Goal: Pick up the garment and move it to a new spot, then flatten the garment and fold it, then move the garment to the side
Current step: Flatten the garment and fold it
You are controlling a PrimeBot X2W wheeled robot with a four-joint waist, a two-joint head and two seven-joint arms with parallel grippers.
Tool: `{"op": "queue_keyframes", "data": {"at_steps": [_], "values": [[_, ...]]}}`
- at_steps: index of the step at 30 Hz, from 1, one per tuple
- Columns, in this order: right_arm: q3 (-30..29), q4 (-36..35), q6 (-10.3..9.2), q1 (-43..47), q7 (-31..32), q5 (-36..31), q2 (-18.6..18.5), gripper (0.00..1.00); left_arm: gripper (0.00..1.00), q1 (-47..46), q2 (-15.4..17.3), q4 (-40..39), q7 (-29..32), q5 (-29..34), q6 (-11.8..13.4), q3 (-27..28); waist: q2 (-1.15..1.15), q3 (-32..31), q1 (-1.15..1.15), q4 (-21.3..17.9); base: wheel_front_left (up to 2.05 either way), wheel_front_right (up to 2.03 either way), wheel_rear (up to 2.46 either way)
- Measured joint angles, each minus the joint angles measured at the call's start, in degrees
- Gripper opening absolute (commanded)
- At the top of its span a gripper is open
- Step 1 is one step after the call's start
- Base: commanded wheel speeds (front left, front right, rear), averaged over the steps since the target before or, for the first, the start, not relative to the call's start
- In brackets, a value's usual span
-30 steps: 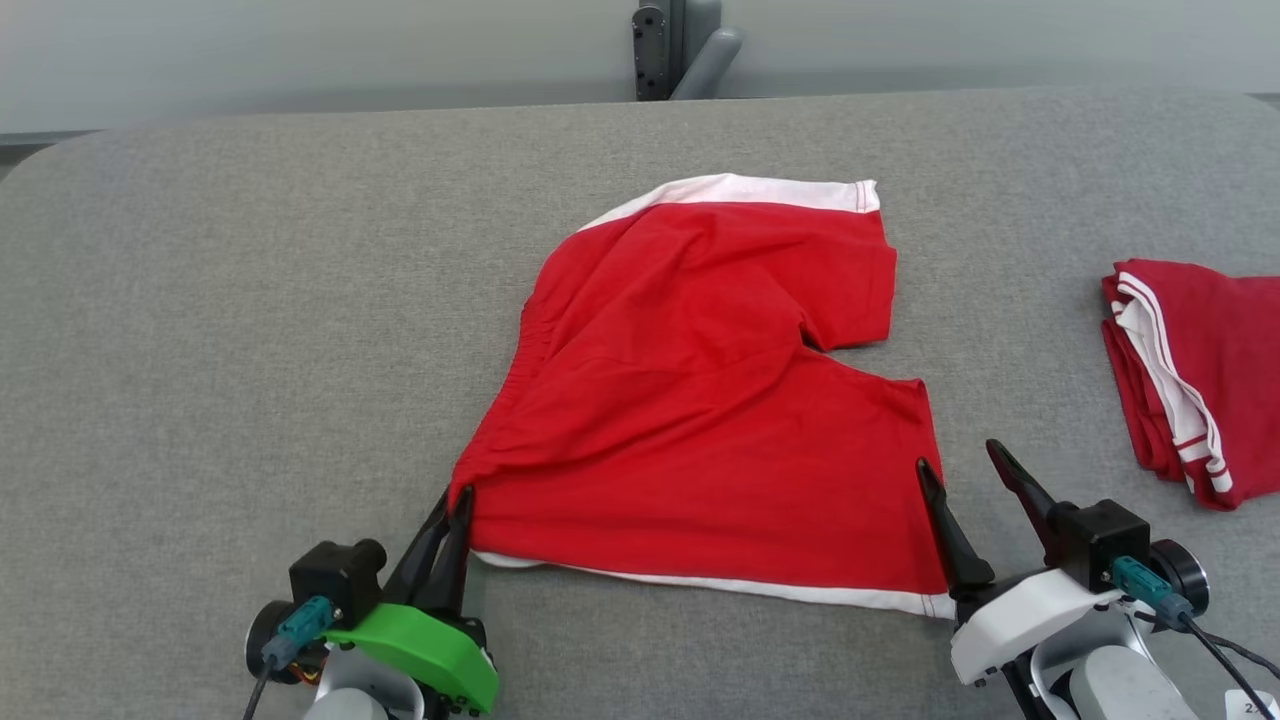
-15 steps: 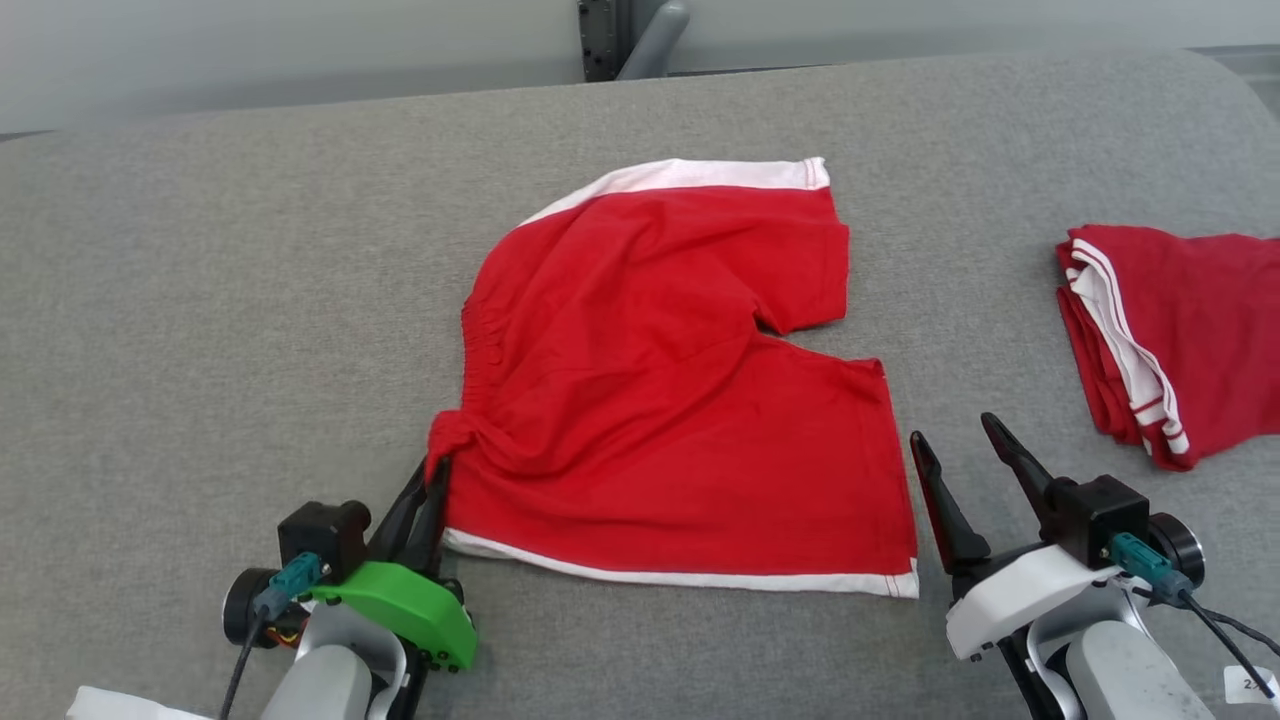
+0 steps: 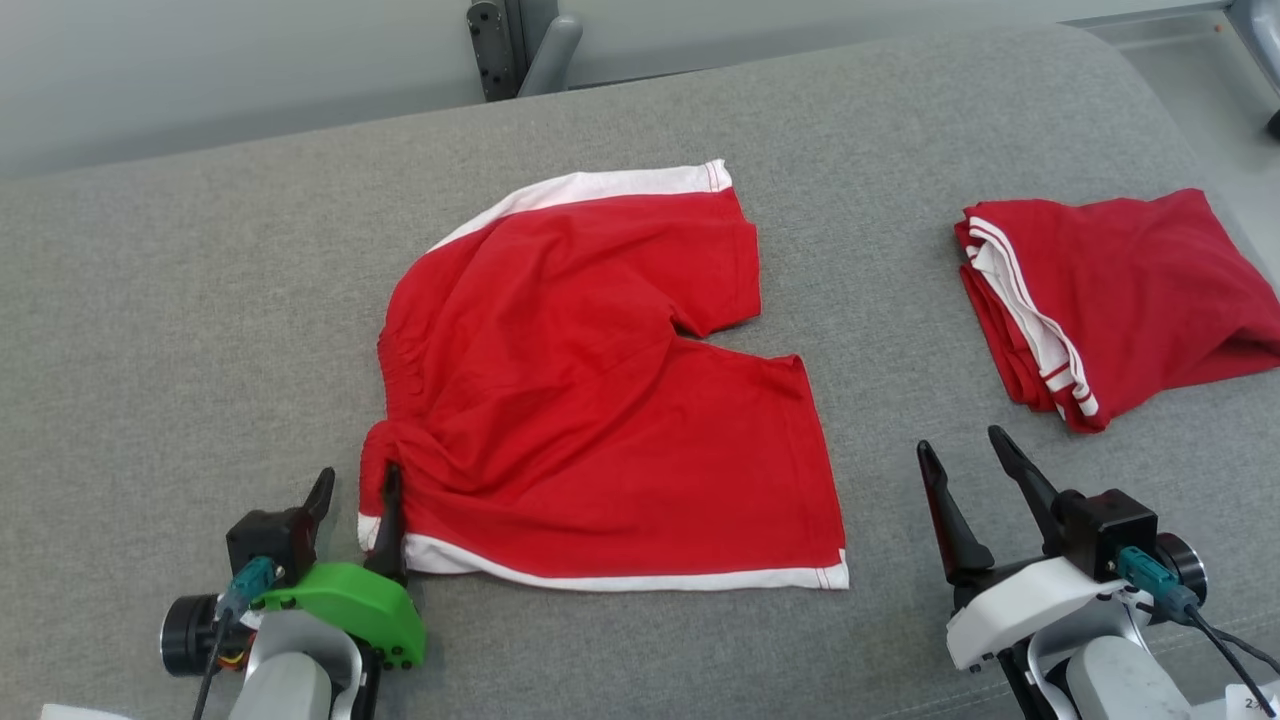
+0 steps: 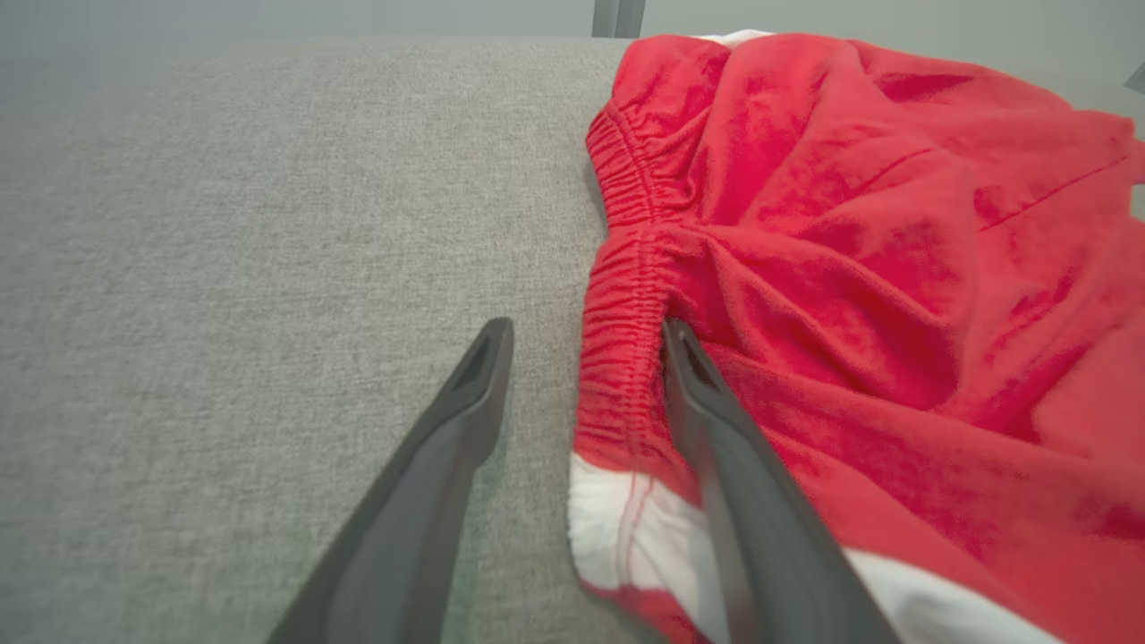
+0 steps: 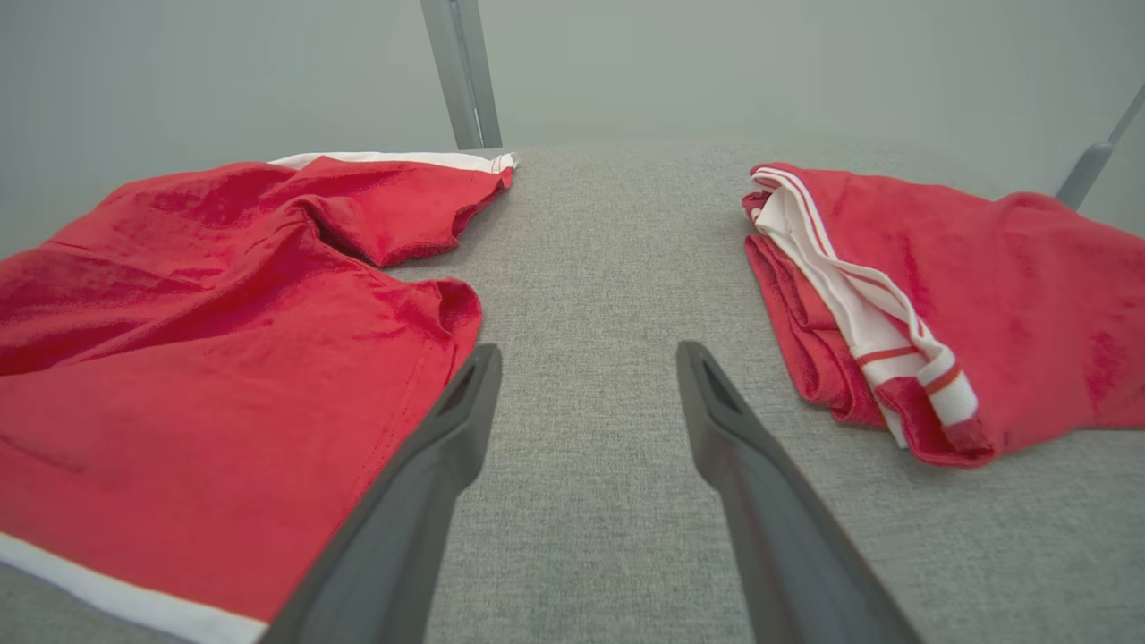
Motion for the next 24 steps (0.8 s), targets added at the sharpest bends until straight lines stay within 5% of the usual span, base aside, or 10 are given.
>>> {"op": "queue_keyframes", "data": {"at_steps": [11, 24], "values": [[-2.14, -1.72, 0.01, 4.42, 0.00, -1.58, 2.32, 1.00, 1.00, 11.09, -1.29, -10.50, 0.00, 2.92, -0.14, 5.94, 0.00, -6.47, 0.00, 1.33, 0.00, 0.00, 0.00], [-2.55, -3.04, 0.00, 9.17, 0.00, -2.92, 4.17, 1.00, 1.00, 20.49, -2.58, -19.79, 0.00, 6.02, -1.40, 6.58, 0.00, -12.47, 0.00, 4.91, 0.00, 0.00, 0.00]]}}
